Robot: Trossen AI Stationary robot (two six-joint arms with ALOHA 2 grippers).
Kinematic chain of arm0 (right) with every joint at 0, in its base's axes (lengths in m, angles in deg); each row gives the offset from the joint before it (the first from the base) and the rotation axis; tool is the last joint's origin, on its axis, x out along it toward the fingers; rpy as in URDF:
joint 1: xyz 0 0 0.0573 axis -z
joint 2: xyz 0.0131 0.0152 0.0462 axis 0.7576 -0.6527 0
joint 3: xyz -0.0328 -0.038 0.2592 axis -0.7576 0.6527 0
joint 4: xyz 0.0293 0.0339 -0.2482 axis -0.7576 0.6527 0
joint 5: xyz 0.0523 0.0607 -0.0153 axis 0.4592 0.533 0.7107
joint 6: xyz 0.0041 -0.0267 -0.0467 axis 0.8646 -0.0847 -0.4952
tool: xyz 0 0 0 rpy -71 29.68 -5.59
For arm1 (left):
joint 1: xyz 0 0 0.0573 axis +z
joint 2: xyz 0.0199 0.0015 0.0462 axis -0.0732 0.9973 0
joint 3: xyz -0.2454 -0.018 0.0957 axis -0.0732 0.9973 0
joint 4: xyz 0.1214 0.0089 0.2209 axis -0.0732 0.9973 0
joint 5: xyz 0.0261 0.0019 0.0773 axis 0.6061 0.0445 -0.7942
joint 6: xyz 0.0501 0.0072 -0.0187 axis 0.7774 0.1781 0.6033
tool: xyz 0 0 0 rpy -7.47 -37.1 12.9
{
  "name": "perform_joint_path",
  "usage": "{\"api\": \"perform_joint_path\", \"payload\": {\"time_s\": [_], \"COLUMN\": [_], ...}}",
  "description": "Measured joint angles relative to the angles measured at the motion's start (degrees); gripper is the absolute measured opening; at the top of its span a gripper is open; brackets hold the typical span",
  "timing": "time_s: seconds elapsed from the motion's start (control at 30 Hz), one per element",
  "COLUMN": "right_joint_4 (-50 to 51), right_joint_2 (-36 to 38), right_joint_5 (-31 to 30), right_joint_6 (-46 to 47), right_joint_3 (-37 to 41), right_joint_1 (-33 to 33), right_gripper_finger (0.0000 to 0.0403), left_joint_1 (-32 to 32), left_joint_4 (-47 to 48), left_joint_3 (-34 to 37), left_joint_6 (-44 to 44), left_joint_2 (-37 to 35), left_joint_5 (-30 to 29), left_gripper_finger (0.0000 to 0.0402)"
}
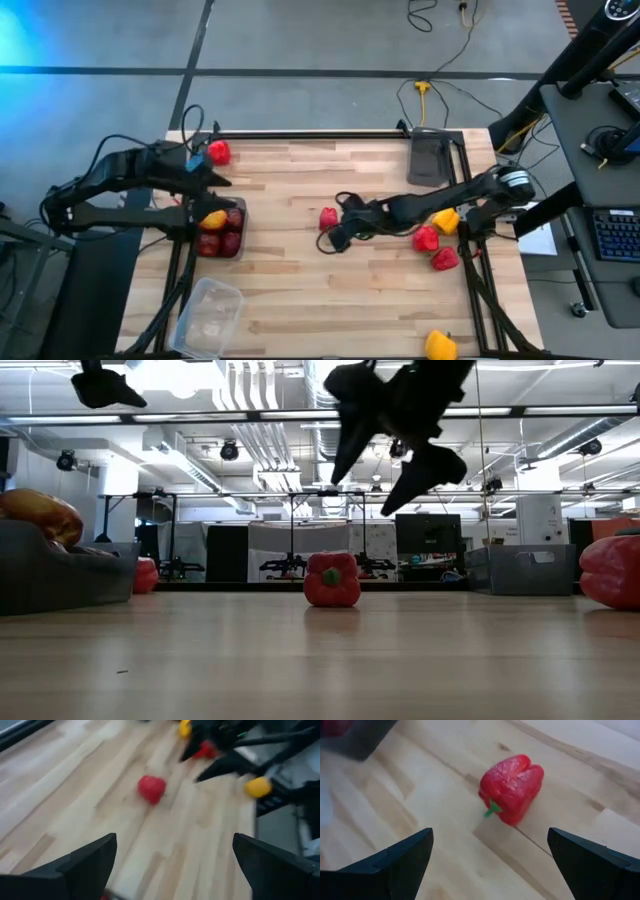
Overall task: Sort produce into baskets
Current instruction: Put the red bell pepper into the right black transparent bin
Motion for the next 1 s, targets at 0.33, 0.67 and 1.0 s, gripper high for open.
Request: {"api": "perform_joint_path", "payload": {"time_s": [0.33, 0.67, 1.0], "right_joint_4": [19.0, 17.1, 15.3], "right_joint_2": [-13.3, -17.1, -23.8], "right_joint_5": [-0.1, 3.1, 7.2], "right_joint_6": [9.5, 13.8, 19.9], "right_joint_3": [-18.3, -21.4, -21.3], "right_joint_1": [4.9, 11.8, 9.4], "right_gripper_finger": [0.0384, 0.0384, 0.0384], "left_joint_1": [-0.5, -0.5, -0.5], "left_joint_4": [-12.0, -23.7, -25.7], "left_joint_3": [7.1, 16.6, 21.9], "left_joint_6": [0.1, 0.6, 1.5], "left_joint_2": [-8.9, -13.5, -14.8], "left_joint_5": [-0.3, -0.3, -0.3], "left_gripper_finger": [0.0379, 0.0379, 0.0378]}}
